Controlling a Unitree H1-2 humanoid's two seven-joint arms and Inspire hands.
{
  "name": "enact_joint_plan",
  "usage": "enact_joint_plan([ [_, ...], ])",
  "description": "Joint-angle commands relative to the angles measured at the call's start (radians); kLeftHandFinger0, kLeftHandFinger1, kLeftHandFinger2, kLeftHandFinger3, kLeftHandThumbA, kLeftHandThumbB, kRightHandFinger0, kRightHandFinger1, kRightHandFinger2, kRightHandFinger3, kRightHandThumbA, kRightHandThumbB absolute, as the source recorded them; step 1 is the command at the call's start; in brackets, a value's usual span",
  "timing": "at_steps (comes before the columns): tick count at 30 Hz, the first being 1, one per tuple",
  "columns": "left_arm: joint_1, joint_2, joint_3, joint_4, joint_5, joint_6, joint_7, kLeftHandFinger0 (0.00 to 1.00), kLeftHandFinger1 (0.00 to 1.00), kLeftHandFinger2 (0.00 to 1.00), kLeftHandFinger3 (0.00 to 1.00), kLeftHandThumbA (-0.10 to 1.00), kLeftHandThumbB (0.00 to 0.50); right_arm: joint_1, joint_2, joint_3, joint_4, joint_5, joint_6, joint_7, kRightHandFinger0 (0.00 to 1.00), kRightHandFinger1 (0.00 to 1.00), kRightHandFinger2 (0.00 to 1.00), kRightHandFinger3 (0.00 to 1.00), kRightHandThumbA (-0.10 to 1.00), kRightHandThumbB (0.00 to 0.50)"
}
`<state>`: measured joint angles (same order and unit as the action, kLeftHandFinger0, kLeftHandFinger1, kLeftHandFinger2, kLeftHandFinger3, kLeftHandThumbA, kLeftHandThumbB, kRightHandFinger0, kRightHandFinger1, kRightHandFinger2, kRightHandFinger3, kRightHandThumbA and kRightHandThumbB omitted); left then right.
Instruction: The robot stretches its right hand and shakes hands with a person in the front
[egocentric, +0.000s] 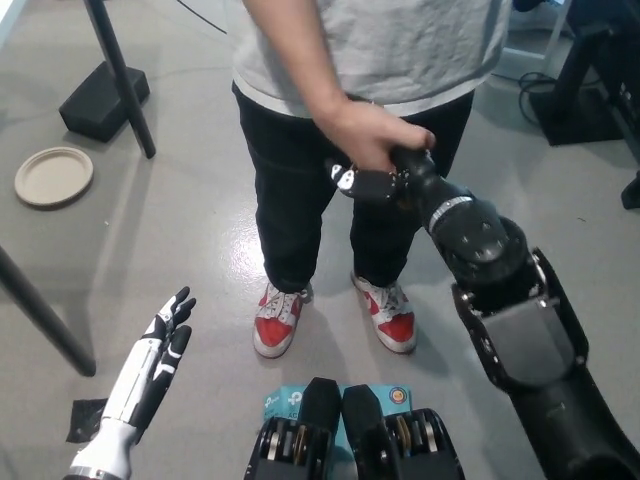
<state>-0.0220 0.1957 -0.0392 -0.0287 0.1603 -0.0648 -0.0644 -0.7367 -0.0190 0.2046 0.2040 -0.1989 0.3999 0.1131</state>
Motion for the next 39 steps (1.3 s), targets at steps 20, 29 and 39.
enact_joint_plan([
  [20,-0.014,0.006,0.008,-0.033,-0.002,-0.017,0.002,1.00,1.00,1.00,1.00,1.00,0.097,0.047,0.056,-0.010,-0.998,-0.042,0.070,0.167,1.00,1.00,1.00,1.00,0.56,0.383],
  [29,-0.024,0.005,0.005,-0.030,-0.001,-0.014,-0.002,1.00,1.00,1.00,1.00,1.00,0.084,-0.047,0.005,-0.018,-0.319,-0.096,0.070,0.083,1.00,1.00,1.00,1.00,0.50,0.367],
  [39,-0.034,0.010,0.002,-0.030,0.005,-0.005,-0.006,1.00,1.00,1.00,1.00,1.00,0.085,-0.102,-0.041,0.038,0.056,-0.126,-0.046,0.061,1.00,1.00,1.00,1.00,0.71,0.468],
])
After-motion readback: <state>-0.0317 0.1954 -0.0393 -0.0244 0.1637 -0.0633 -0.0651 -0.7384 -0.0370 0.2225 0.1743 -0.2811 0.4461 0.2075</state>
